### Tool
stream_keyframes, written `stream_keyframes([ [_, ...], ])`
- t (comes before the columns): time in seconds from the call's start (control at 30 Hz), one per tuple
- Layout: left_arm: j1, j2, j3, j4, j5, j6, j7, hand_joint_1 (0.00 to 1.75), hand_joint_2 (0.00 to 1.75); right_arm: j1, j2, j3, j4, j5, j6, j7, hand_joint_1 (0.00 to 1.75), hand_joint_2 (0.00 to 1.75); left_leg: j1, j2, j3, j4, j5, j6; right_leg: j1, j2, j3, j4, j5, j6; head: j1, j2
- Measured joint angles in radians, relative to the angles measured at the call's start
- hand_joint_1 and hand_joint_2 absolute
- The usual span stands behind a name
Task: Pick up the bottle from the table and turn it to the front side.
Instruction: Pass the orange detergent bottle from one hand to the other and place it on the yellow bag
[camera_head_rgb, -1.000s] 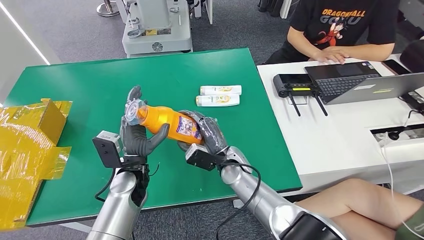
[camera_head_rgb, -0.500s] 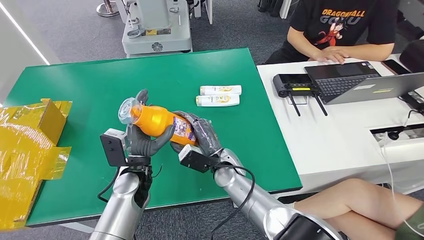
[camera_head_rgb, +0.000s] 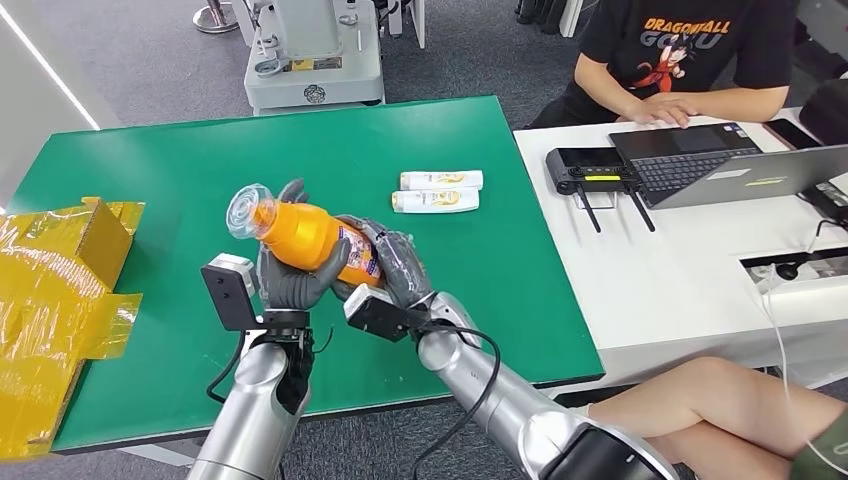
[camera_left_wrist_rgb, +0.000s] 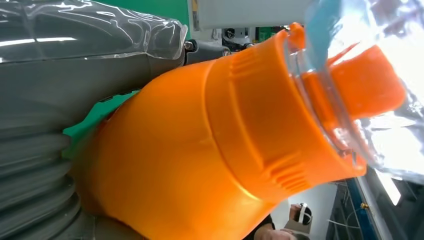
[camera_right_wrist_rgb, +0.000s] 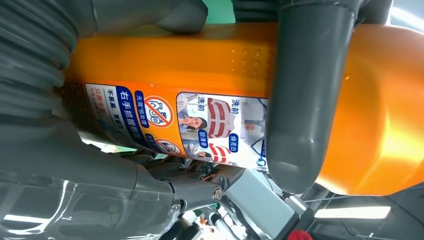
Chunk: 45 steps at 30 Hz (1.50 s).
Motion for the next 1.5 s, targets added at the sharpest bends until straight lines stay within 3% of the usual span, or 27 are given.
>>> stream_keyframes([
  [0.7,0.013,0.002,0.000,0.000,0.016,0.018,-0.010,1.75,1.75,0.009,0.008,-0.001,0.021,0.002,0.015,-0.006,1.75,1.75,0.000,0.000,0.000,0.000,0.000,0.000,0.000,0.000,0.000,0.000,0.000,0.000,0.000,0.000],
  [0.83,0.013,0.002,0.000,-0.001,0.016,0.018,-0.010,1.75,1.75,0.011,0.009,-0.001,0.021,0.006,0.014,-0.004,0.03,1.75,0.000,0.000,0.000,0.000,0.000,0.000,0.000,0.000,0.000,0.000,0.000,0.000,0.000,0.000],
  [1.5,0.031,0.010,0.008,-0.024,0.016,0.026,-0.009,1.75,1.75,0.037,0.009,-0.008,-0.004,0.051,-0.013,0.014,0.00,1.75,0.000,0.000,0.000,0.000,0.000,0.000,0.000,0.000,0.000,0.000,0.000,0.000,0.000,0.000],
])
